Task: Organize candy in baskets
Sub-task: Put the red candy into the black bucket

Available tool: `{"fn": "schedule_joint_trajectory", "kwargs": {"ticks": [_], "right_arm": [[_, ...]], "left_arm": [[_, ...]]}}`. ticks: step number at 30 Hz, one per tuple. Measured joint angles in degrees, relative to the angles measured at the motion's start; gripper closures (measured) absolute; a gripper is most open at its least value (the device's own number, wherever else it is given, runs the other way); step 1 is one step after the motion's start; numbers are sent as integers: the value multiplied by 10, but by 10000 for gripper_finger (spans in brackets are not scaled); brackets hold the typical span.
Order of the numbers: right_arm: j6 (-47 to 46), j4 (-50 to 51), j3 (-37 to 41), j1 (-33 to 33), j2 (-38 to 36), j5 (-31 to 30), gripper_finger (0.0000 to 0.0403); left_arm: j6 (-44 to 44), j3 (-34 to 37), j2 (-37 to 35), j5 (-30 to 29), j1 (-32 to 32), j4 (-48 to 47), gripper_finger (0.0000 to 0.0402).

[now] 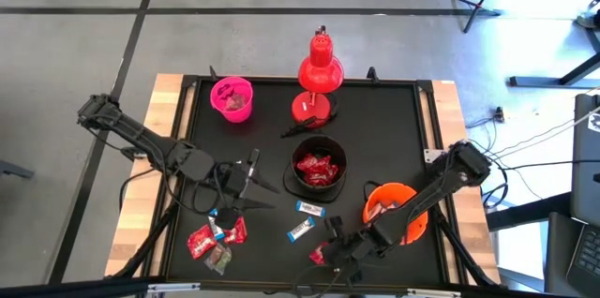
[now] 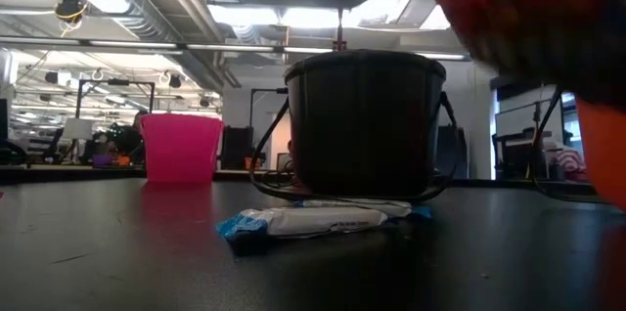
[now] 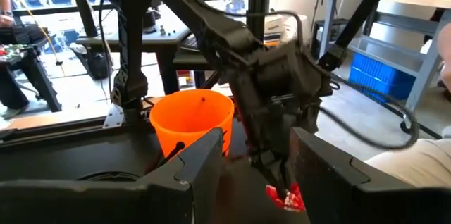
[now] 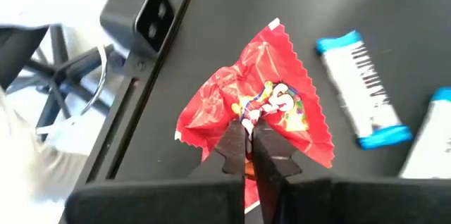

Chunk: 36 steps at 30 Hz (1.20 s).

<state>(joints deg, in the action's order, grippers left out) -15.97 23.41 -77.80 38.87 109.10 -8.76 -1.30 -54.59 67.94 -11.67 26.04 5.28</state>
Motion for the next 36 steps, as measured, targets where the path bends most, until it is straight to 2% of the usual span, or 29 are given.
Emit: {"fn": "schedule_joint_trajectory", "kwargs": {"ticks": [4,11,15,22,28,36], "right_arm": [[0,14,0,0,-48,-55,398],[0,66,0,-19,-131,-194,395],[0,86,-1,-48,-165,-230,396],[27,96,-1,-126,-180,-230,397],[29,135,-1,-207,-180,-156,393],[25,141,-1,-265,-180,-125,348]], "left_arm": [[0,0,0,-11,0,0,244],[0,0,0,-12,0,0,244],[0,0,0,-13,0,0,244],[-2,0,0,-13,1,-1,244],[-2,0,0,-12,11,-3,244],[-21,0,0,-11,25,-13,244]]}}
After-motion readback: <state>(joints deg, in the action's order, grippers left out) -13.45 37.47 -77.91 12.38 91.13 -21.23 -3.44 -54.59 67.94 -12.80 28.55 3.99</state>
